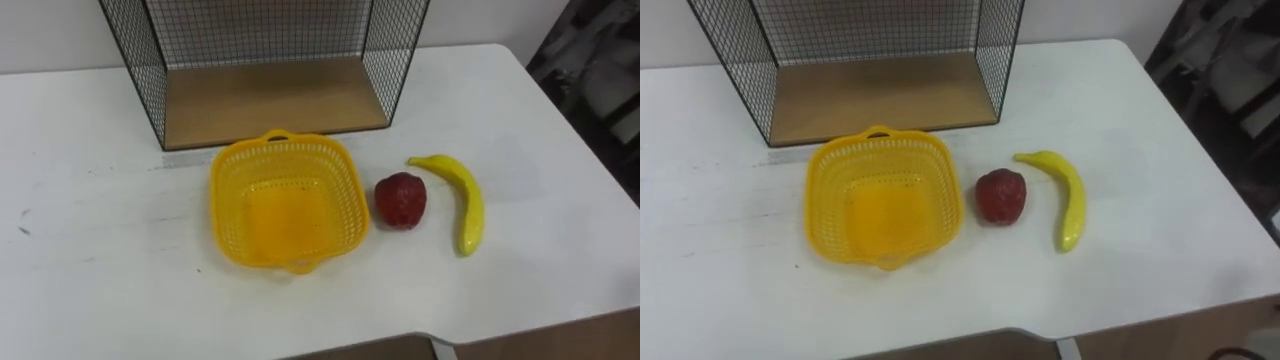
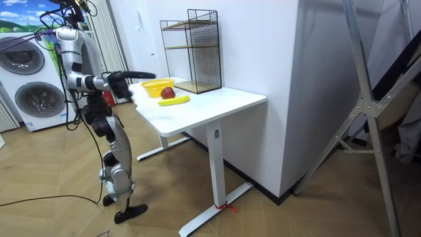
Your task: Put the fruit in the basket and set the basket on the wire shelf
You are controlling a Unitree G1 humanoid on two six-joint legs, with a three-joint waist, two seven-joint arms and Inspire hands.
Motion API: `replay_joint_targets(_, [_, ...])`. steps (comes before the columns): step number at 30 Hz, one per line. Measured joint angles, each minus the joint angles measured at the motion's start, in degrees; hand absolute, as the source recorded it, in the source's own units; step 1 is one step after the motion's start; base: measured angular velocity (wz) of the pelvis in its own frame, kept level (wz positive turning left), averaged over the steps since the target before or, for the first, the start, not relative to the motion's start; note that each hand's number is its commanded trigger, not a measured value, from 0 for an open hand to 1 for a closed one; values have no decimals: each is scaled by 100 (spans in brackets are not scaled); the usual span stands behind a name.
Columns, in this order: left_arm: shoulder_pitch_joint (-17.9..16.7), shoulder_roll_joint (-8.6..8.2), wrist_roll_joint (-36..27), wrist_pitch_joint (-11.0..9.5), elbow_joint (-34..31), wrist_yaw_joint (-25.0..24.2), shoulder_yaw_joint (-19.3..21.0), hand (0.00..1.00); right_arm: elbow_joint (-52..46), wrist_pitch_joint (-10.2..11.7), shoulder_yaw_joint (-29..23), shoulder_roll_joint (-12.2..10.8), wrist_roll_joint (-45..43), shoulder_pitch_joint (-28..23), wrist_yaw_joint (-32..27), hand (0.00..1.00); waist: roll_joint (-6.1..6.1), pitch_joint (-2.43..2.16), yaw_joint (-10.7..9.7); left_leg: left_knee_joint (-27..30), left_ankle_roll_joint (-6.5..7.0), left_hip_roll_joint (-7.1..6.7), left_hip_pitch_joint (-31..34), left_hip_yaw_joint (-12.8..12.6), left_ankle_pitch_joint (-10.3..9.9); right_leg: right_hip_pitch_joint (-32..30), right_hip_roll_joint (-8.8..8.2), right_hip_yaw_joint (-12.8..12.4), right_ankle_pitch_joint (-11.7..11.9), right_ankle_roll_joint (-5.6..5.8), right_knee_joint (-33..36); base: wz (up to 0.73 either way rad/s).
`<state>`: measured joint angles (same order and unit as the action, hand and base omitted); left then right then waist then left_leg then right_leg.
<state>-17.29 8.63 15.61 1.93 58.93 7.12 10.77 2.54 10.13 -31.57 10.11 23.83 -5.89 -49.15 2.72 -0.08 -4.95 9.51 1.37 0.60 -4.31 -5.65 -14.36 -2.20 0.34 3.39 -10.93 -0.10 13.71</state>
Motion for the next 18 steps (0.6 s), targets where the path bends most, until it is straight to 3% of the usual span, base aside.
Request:
replay_joint_targets(7, [-9, 15, 23, 13, 2, -3, -213, 0, -279, -170, 935, 357, -318, -17, 1232, 0, 33, 29, 192, 4, 0, 9, -101, 3, 0, 128, 0, 16, 2, -1, -41, 2])
replay_joint_targets(14, [4, 13, 21, 20, 43, -3, -316, 0, -332, -400, 1252, 804, -797, 128, 2316, 0, 114, 44, 224, 6, 0, 20, -148, 59, 0, 225, -4, 110, 11, -13, -87, 4])
replay_joint_targets(18, [21, 21, 23, 28, 41, -2, -386, 0, -332, -447, 1459, 845, -1096, 143, 2768, 0, 168, 60, 275, 3, -1, 38, -198, 90, 0, 291, 10, 143, 41, -25, -114, 5])
